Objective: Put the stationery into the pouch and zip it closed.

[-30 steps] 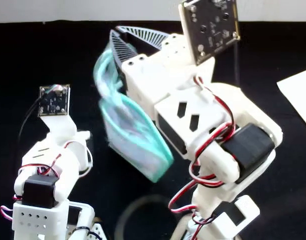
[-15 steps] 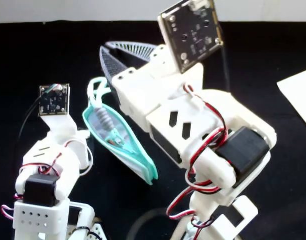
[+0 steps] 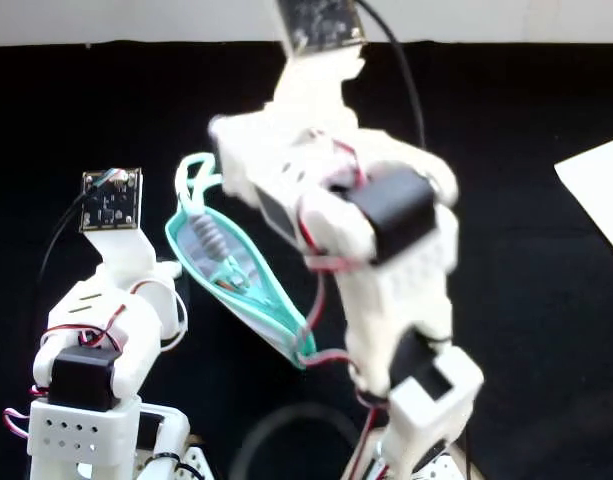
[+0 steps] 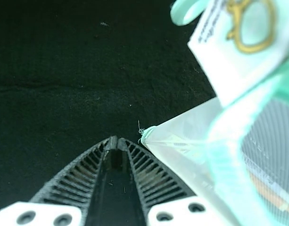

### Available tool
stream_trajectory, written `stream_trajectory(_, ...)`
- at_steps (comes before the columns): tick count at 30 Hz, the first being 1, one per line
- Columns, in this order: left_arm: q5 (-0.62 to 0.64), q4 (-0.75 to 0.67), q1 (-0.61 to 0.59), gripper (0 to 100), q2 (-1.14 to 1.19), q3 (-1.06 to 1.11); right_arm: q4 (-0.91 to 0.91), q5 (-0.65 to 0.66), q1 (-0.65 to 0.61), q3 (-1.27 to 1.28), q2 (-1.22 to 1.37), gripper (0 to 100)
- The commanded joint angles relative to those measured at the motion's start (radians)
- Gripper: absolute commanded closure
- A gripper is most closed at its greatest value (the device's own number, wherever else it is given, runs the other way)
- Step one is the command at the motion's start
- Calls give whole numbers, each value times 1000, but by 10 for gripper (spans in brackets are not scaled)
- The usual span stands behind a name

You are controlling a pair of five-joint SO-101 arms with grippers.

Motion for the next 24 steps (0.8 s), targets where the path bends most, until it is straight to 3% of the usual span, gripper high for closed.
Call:
stream_trajectory(1, -3, -12, -2, 993, -10, -5, 10, -187, 21, -28, 35, 696)
stream_trajectory(6, -3, -14, -2, 993, -10, 30, 10, -427, 15, -30, 33, 695)
stream_trajectory(9, -3, -18, -2, 993, -12, 38, 13, -502, 12, -21, 33, 695)
stream_trajectory(16, -5, -18, -2, 993, -12, 36, 15, -517, -102, -19, 38, 695)
stream_trajectory(24, -5, -18, -2, 993, -12, 35, 16, -517, -136, -10, 41, 695)
